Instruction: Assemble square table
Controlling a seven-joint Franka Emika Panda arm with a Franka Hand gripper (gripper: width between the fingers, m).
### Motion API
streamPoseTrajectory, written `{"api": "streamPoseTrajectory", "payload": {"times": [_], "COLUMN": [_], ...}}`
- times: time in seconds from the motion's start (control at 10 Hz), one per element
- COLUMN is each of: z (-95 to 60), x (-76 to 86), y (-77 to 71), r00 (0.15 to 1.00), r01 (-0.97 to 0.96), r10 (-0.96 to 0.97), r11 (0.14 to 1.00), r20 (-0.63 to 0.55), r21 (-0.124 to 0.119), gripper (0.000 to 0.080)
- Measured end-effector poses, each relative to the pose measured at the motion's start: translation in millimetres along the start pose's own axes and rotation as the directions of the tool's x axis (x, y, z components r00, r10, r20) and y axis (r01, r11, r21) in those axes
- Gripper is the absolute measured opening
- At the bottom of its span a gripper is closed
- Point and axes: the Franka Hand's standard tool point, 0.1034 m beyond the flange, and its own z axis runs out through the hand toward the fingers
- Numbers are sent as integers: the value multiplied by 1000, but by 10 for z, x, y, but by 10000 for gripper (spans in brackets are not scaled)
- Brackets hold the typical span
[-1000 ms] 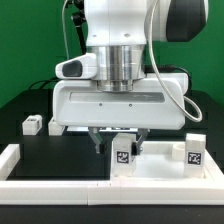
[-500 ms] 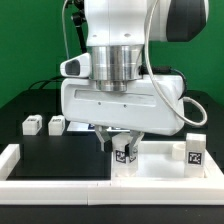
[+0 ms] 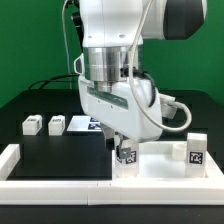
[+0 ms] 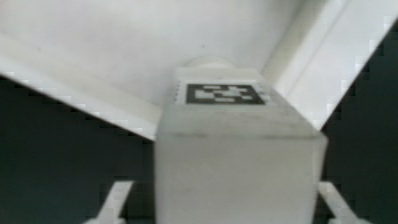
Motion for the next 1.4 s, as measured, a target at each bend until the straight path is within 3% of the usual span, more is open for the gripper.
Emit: {"api": "streamPoseTrajectory", "payload": {"times": [0.2,0.4,0.7,1.1,1.3,1.4], "z": [5,2,-4,-4,8,-15], "x": [-8,-38,-34,-33,-38,-48], "y": [34,40,54,63,68,55], "r00": [959,867,772,756,757,762], "r01": [-281,-497,-634,-653,-653,-647], "r10": [281,497,635,653,653,647], "r11": [960,868,773,757,757,762], "r20": [24,34,38,32,31,33], "r21": [6,-9,-23,-23,-25,-22], "gripper": [290,290,290,292,564,564]}}
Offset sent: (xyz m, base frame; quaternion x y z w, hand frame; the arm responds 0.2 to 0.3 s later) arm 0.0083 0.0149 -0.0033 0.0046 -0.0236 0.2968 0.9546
